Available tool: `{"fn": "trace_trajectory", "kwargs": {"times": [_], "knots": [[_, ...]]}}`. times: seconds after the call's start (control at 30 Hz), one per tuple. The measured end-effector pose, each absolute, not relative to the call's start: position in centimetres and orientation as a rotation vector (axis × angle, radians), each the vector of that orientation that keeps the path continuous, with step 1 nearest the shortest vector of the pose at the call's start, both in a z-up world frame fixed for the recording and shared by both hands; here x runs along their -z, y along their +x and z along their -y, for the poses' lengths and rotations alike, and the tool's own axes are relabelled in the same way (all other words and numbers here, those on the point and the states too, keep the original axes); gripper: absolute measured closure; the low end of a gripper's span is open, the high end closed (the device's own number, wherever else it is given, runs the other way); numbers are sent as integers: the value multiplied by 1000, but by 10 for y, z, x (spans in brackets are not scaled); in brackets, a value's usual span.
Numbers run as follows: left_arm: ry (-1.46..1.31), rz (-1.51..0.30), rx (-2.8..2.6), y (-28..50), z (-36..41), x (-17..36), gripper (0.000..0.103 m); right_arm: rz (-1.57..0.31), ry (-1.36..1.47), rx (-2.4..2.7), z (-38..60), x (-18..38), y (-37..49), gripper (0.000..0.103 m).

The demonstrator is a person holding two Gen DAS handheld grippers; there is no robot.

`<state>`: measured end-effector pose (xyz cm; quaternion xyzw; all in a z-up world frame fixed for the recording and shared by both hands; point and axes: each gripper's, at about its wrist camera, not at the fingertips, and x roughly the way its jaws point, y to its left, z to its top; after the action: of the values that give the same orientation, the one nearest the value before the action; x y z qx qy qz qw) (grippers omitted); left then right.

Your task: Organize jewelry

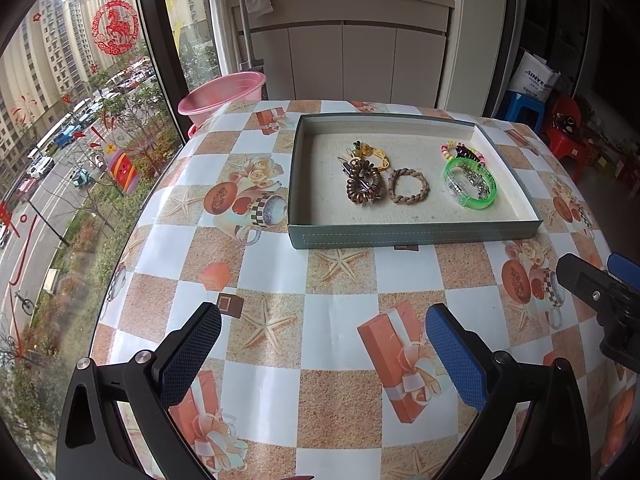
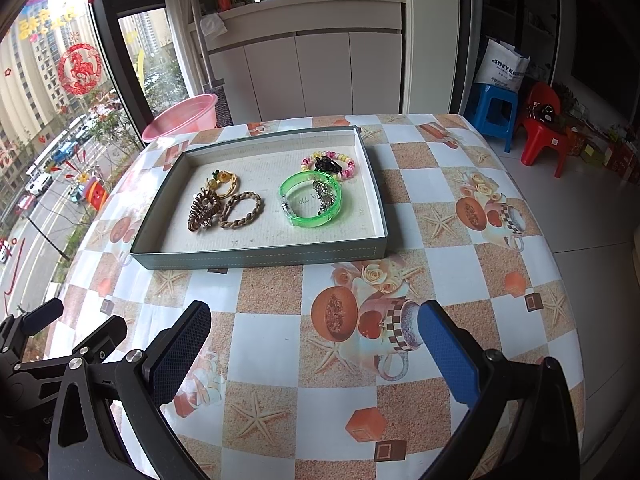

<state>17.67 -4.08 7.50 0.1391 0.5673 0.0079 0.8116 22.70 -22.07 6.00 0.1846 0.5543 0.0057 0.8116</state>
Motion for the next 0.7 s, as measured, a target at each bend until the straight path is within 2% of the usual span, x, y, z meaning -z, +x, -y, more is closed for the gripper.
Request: {"fn": "trace_trajectory", "kwargs": {"times": [0.7], "knots": [[286,-1189,-12,177,41,-76,0,-1188,395,-13,219,-59,226,0]]}}
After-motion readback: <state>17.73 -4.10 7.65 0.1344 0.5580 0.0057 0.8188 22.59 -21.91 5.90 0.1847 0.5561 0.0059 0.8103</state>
